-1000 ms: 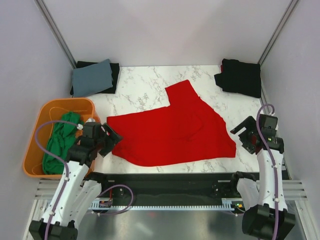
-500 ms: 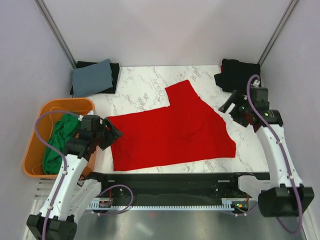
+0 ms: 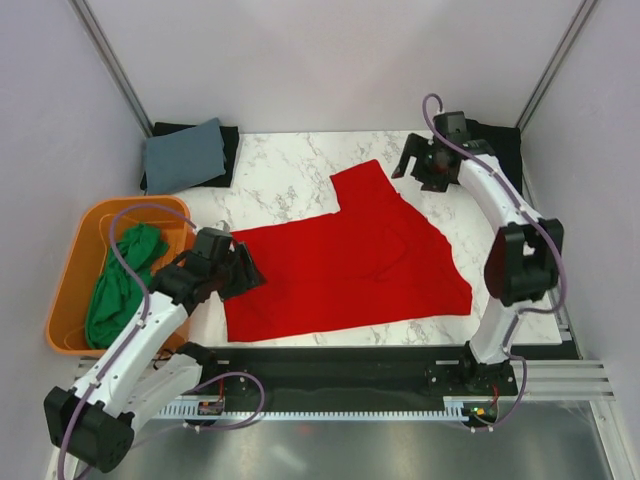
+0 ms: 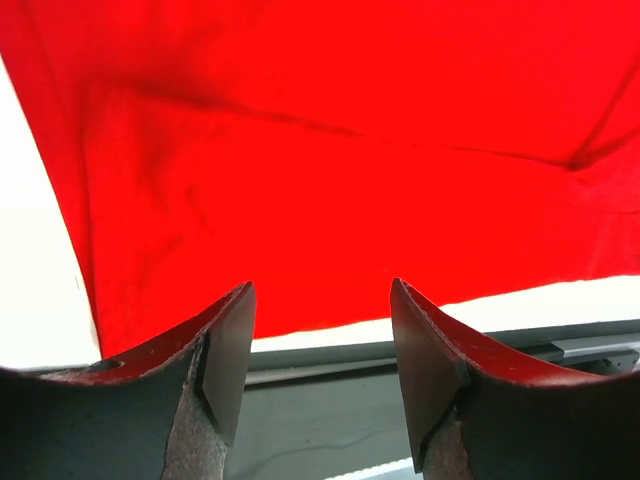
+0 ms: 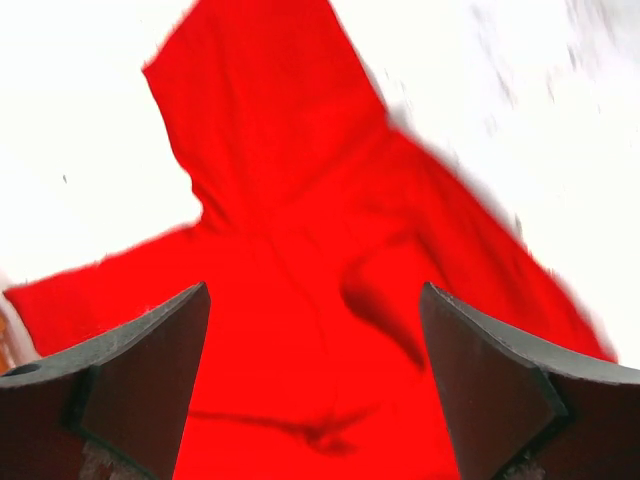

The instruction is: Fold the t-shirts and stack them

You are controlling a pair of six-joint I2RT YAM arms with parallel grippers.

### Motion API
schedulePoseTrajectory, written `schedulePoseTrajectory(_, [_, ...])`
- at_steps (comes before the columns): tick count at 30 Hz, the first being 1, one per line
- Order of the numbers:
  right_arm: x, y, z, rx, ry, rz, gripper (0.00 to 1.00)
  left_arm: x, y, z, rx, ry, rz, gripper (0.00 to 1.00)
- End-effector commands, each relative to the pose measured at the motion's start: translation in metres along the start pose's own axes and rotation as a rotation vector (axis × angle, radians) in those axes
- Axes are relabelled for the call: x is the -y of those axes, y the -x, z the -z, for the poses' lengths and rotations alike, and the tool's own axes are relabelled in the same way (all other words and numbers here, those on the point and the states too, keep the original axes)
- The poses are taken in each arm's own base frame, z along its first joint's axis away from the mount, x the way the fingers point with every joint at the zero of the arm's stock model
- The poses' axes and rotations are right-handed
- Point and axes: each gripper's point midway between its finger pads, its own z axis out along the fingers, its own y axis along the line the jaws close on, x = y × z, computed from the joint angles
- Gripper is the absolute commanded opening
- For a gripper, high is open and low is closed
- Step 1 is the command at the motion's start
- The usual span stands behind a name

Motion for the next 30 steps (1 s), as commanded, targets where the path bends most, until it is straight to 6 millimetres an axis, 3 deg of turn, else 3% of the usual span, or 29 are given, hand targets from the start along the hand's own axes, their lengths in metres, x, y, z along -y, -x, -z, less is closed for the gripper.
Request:
schedulePoseTrajectory(1, [-0.021, 0.036, -0.026, 0.048, 0.053, 0.104, 0.93, 0.019, 0.032, 0.027, 0.123, -0.076, -0.192, 0.64])
schedulePoseTrajectory(2, [-0.023, 0.044, -0.048, 0.042, 0.054, 0.112, 0.93, 0.019, 0.033, 0.030, 0.134, -0.082, -0.215, 0.64])
schedulePoseTrajectory(10, [-0.031, 0.092, -0.159, 0.123, 0.094, 0.159, 0.94, 0.022, 0.044, 0.058, 0.312, -0.175, -0.224, 0.64])
schedulePoseTrajectory(12, [-0.035, 0.100, -0.176, 0.156, 0.119, 0.172, 0.94, 0.020, 0.047, 0.061, 0.338, -0.172, -0.214, 0.63])
schedulePoseTrajectory(13, [-0.029, 0.093, -0.193, 0.145, 0.115, 0.171, 0.94, 0.019, 0.048, 0.061, 0.340, -0.166, -0.211, 0.63])
schedulePoseTrajectory(15, [-0.035, 0.100, -0.203, 0.180, 0.146, 0.181, 0.93, 0.019, 0.048, 0.062, 0.340, -0.167, -0.209, 0.62])
schedulePoseTrajectory(18, [-0.032, 0.090, -0.228, 0.169, 0.177, 0.166, 0.91, 0.019, 0.049, 0.063, 0.350, -0.166, -0.203, 0.60])
schedulePoseTrajectory(22, [-0.033, 0.059, -0.256, 0.099, 0.204, 0.159, 0.81, 0.016, 0.051, 0.064, 0.364, -0.154, -0.196, 0.59])
schedulePoseTrajectory(26, [-0.042, 0.026, -0.262, 0.049, 0.201, 0.202, 0.72, 0.014, 0.051, 0.064, 0.364, -0.142, -0.190, 0.58])
schedulePoseTrajectory(29, [-0.041, 0.020, -0.260, 0.047, 0.202, 0.187, 0.58, 0.013, 0.052, 0.066, 0.374, -0.137, -0.183, 0.58])
schedulePoseTrajectory(30, [-0.040, 0.020, -0.260, 0.048, 0.199, 0.184, 0.49, 0.012, 0.053, 0.066, 0.378, -0.134, -0.181, 0.58])
